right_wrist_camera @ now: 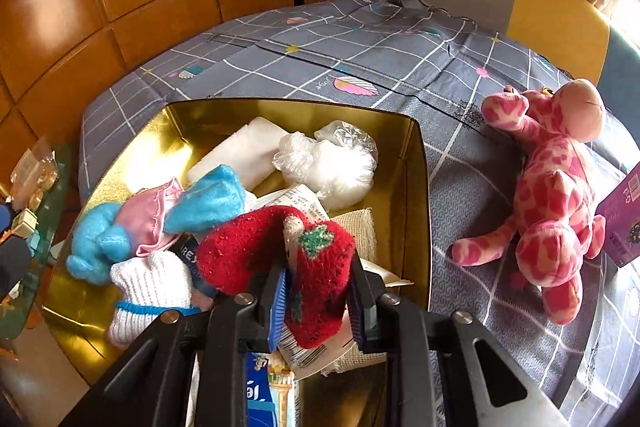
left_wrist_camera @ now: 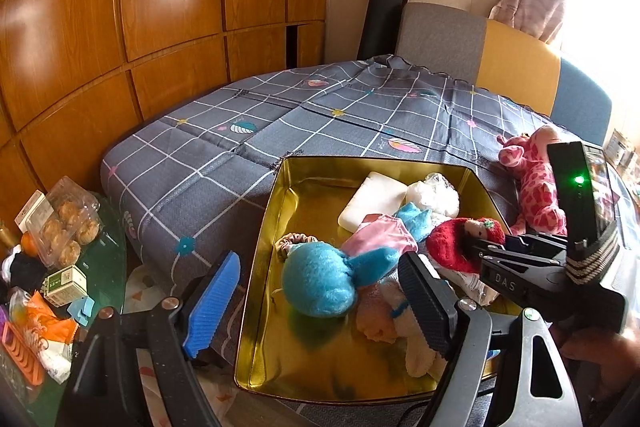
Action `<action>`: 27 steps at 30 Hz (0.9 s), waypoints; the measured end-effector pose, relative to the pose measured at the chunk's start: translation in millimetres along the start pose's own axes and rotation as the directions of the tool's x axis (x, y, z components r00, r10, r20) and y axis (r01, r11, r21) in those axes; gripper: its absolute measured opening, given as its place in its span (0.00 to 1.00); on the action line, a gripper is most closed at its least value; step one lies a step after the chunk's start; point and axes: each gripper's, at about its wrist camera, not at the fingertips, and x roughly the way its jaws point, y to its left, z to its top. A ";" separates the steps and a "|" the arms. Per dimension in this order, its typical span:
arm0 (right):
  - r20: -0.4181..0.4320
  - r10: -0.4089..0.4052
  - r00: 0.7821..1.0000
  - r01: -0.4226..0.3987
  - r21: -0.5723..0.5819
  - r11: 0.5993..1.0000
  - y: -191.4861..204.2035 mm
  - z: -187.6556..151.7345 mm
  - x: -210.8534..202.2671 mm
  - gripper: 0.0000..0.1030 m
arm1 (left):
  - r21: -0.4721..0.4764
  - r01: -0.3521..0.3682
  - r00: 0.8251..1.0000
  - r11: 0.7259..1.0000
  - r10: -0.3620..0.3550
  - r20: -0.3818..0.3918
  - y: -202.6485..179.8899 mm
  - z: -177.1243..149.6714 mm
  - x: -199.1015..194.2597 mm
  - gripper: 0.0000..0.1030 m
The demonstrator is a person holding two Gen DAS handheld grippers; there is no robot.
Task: Organize soft objects
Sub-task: 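Carry the red strawberry plush into the gold tin and open the right gripper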
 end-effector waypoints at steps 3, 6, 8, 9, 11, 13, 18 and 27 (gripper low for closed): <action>0.005 0.035 0.999 -0.035 0.036 0.999 -4.5 -3.6 -5.3 0.29 | -0.002 -0.001 1.000 1.000 0.001 0.003 -0.4 0.1 -1.0 0.82; 0.014 0.047 0.999 -0.048 0.055 0.997 -6.6 -9.7 -10.5 0.36 | -0.004 -0.003 1.000 1.000 0.003 0.009 -0.2 0.5 -2.6 0.85; 0.022 0.045 0.999 -0.047 0.064 0.997 -7.6 -14.6 -14.3 0.41 | -0.004 -0.005 1.000 1.000 0.005 0.013 -0.2 0.6 -3.4 0.86; 0.026 0.048 0.999 -0.050 0.068 0.996 -8.1 -16.9 -16.4 0.41 | -0.005 -0.006 1.000 1.000 0.006 0.014 -0.4 0.7 -3.7 0.86; 0.031 0.043 0.999 -0.045 0.073 0.996 -8.7 -20.8 -20.6 0.42 | -0.003 -0.005 1.000 1.000 0.005 0.016 -1.3 1.1 -4.6 0.87; 0.037 0.031 0.999 -0.034 0.072 0.997 -9.1 -24.6 -24.8 0.44 | -0.001 -0.005 1.000 1.000 0.005 0.020 -2.4 0.9 -6.1 0.88; 0.060 0.000 0.998 -0.004 0.072 0.997 -11.4 -34.4 -36.5 0.56 | 0.001 -0.003 1.000 1.000 0.003 0.030 -5.1 0.8 -9.6 0.92; 0.121 -0.139 0.983 0.126 0.106 0.986 -11.8 -55.2 -64.0 0.57 | 0.008 -0.004 0.999 1.000 0.004 0.045 -12.1 0.1 -16.2 0.99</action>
